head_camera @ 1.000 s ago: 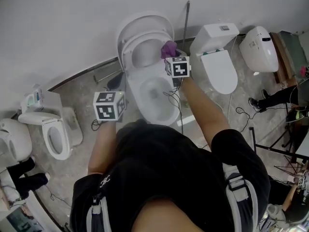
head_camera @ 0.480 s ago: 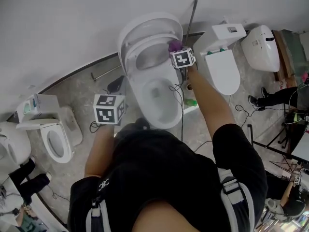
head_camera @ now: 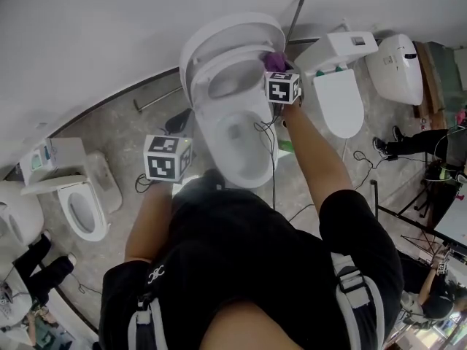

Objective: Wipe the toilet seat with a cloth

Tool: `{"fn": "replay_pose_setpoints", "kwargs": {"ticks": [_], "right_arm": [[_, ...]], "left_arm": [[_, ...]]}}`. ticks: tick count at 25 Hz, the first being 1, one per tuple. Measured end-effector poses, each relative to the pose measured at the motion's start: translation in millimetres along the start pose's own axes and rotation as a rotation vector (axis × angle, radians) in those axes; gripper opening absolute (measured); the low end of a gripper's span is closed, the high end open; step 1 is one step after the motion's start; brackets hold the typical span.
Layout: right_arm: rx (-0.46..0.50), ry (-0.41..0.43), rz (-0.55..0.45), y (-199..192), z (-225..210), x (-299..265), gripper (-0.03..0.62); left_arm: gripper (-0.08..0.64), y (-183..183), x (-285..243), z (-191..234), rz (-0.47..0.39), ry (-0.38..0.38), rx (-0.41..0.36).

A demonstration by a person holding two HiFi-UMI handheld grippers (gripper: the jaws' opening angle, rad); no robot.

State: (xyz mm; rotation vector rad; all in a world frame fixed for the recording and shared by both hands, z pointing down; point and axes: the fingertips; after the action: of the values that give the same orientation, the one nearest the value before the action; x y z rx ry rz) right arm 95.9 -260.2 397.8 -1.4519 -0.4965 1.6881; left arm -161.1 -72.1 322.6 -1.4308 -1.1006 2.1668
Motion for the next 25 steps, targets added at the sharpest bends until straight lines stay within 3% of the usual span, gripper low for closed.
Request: {"fn": "replay_pose_setpoints", "kwargs": {"ticks": [9, 17, 25], "right_arm": [[0.047, -0.034, 0.072, -3, 16, -18, 0.06], [0.009, 0.017, 0.071, 12, 33, -8, 0.06], [0.123, 0.022, 0.026, 32, 52, 10, 0.06]], "left_arm": [[-0.008, 1, -1, 15, 0.007, -0.006, -0.001], [-0.006, 0, 1, 21, -0.009, -0.012, 0.01], [-0.006, -2, 7, 16, -0.024, -0.016, 0.018]]}}
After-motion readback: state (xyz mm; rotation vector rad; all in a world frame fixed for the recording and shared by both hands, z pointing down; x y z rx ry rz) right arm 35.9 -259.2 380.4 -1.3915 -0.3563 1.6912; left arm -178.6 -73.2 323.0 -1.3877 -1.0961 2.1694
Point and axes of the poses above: the fingertips, and each gripper's own axes: x backward along the fingers, z to its left, y out of its top, and after that the axes turned 2 degrees about z, right-handed
